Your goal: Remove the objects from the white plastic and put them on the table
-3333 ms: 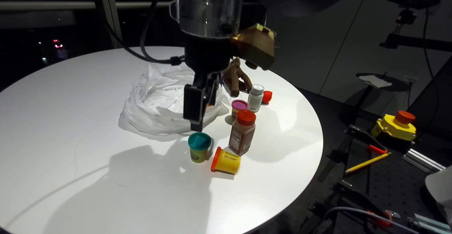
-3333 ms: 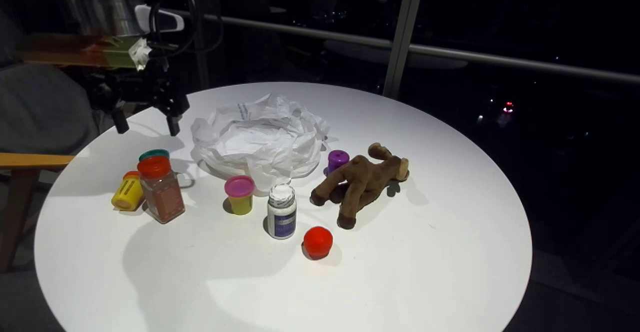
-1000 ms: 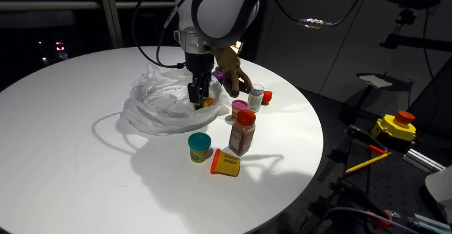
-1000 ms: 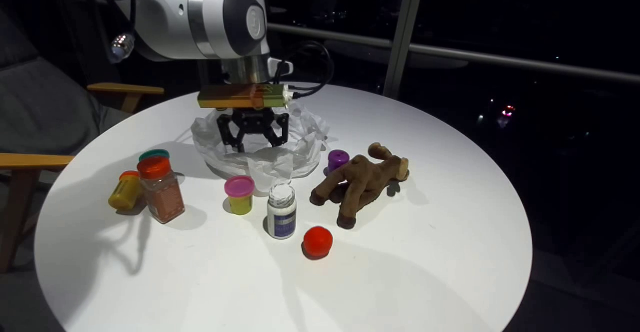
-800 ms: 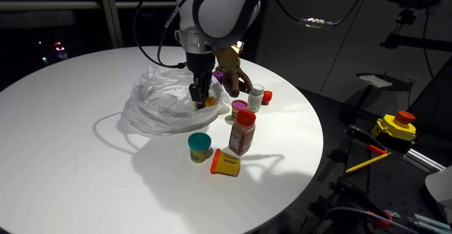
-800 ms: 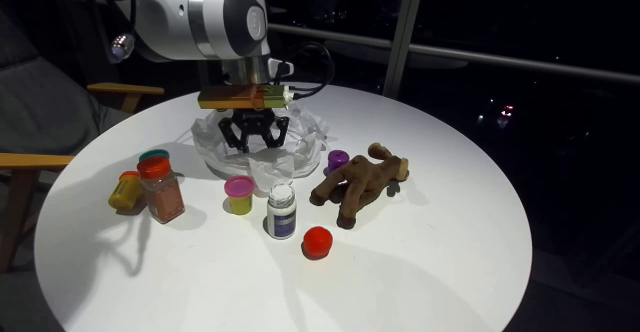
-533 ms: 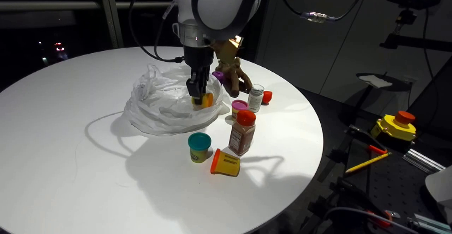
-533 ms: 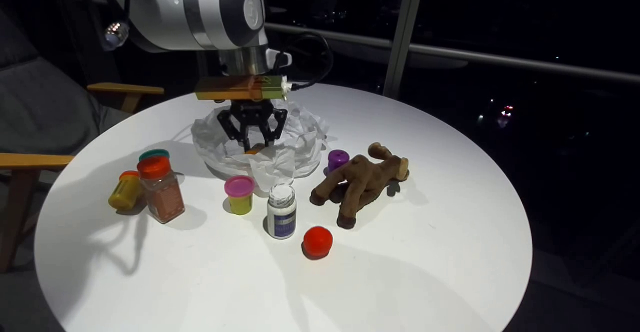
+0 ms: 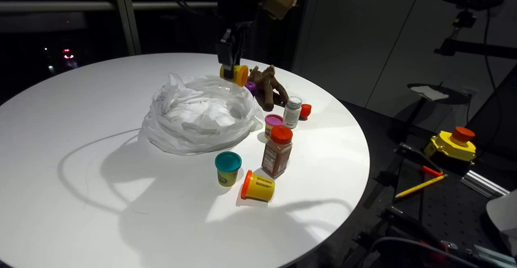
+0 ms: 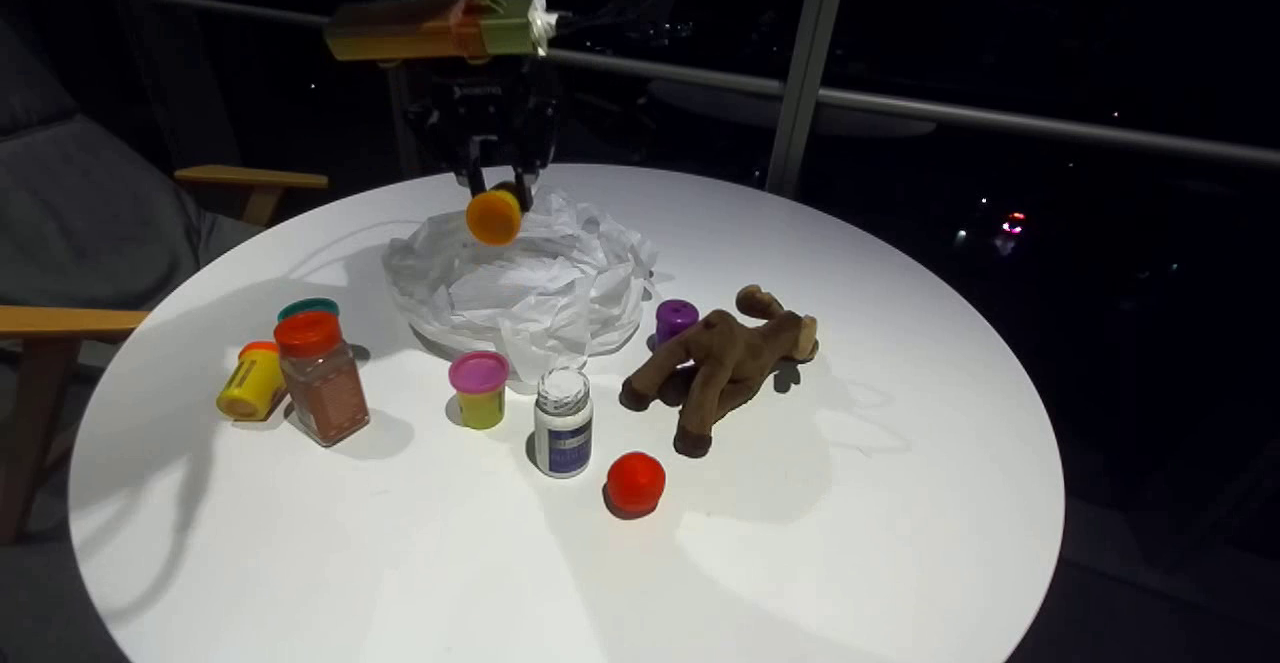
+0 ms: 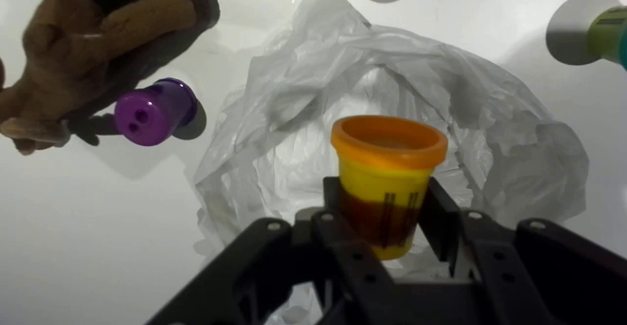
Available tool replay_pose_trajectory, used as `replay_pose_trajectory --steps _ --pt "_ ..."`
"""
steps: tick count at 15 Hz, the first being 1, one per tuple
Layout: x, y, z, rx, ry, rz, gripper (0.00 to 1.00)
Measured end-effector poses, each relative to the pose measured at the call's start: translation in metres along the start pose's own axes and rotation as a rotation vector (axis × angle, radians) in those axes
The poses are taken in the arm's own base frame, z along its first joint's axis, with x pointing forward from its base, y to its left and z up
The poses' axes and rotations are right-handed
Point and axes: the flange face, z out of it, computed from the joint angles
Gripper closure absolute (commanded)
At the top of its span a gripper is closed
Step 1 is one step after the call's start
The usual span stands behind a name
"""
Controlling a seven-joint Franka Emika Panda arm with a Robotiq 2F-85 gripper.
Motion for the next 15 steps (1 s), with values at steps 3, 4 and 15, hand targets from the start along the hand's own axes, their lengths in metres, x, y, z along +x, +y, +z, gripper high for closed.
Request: replay_pose_trajectory --steps 3,4,15 --pt "-0.042 0.005 -0.034 -0.011 0.018 0.077 0.83" --pt "-0.057 0.009 -0.041 -0.012 0.029 0.107 0.83" --pt "-0.251 0.035 0.021 0.044 -0.131 0.269 0.83"
